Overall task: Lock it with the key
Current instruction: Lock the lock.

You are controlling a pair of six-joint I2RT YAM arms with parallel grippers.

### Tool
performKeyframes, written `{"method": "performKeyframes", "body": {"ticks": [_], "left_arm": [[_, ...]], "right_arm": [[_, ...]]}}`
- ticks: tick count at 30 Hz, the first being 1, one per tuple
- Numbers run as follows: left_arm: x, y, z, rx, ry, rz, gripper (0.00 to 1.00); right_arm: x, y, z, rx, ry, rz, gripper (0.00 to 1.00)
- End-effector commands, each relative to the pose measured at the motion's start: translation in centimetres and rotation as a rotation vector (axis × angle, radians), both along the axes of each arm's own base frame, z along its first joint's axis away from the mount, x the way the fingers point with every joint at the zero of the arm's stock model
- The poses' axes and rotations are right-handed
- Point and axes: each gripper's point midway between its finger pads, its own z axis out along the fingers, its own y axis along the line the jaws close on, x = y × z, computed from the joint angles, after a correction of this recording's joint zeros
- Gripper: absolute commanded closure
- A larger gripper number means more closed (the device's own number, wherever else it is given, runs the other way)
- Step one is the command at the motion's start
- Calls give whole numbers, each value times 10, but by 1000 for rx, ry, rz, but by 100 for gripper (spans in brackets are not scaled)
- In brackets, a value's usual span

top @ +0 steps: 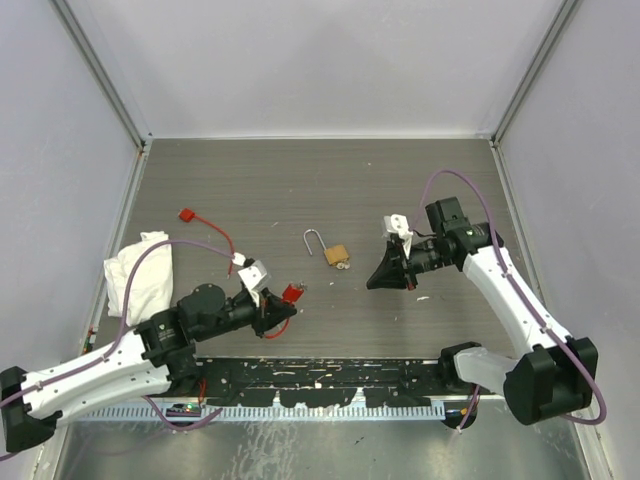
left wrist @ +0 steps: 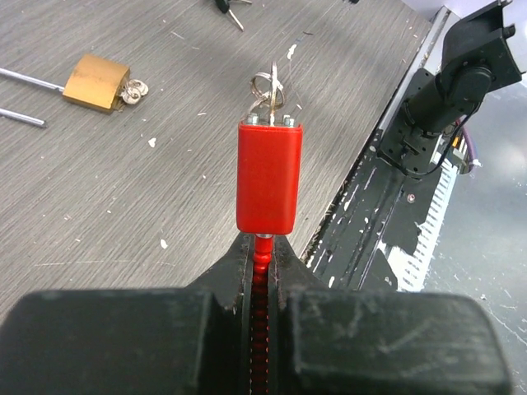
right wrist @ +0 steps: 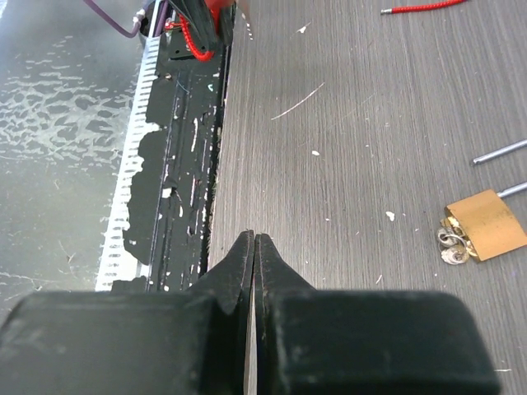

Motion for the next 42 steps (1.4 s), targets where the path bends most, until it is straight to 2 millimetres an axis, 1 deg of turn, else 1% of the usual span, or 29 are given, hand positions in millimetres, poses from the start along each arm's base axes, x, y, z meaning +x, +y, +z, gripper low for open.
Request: {"method": "performKeyframes", "body": {"ticks": [1, 4, 7, 9, 13, 16, 20, 22, 24, 26, 33, 37, 39, 42], "left_arm": [[3, -15, 36, -124, -31, -12, 100], [3, -22, 36, -156, -13, -20, 100], [4, -24, 25, -176, 22, -4, 100], [3, -26, 23, -195, 29, -10, 100], [-1, -23, 25, -160, 33, -26, 100], [0, -18, 24, -154, 2, -22, 100], [-1, -14, 33, -138, -27, -29, 100], [-3, -13, 32, -117, -15, -33, 100], [-4, -13, 24, -102, -2, -34, 100], [-1, -13, 21, -115, 1, -14, 100], [4, -14, 23, -127, -12, 2, 100], [5, -15, 24, -122, -34, -1, 100], [6, -16, 19, -108, -40, -4, 100], [6, -16, 11, -77, -37, -12, 100]], "right_arm": [[-2, 0, 24, 31, -88, -6, 99], [-9, -2, 20, 31, -82, -7, 99], [-13, -3, 12, 29, -70, -5, 99], [-13, -3, 10, 21, -61, -7, 99], [-12, -2, 13, 26, -58, -4, 99], [-10, -2, 11, 24, -50, -5, 99], [-8, -1, 18, 26, -70, 0, 99], [-8, -2, 21, 27, -84, 0, 99], [-10, -2, 20, 32, -89, 3, 99], [-10, -2, 18, 30, -92, 7, 99], [-11, -3, 15, 22, -91, 15, 99], [-15, -3, 16, 30, -102, 26, 99], [-17, -3, 13, 36, -102, 32, 99], [-14, -2, 8, 39, -98, 37, 99]]}}
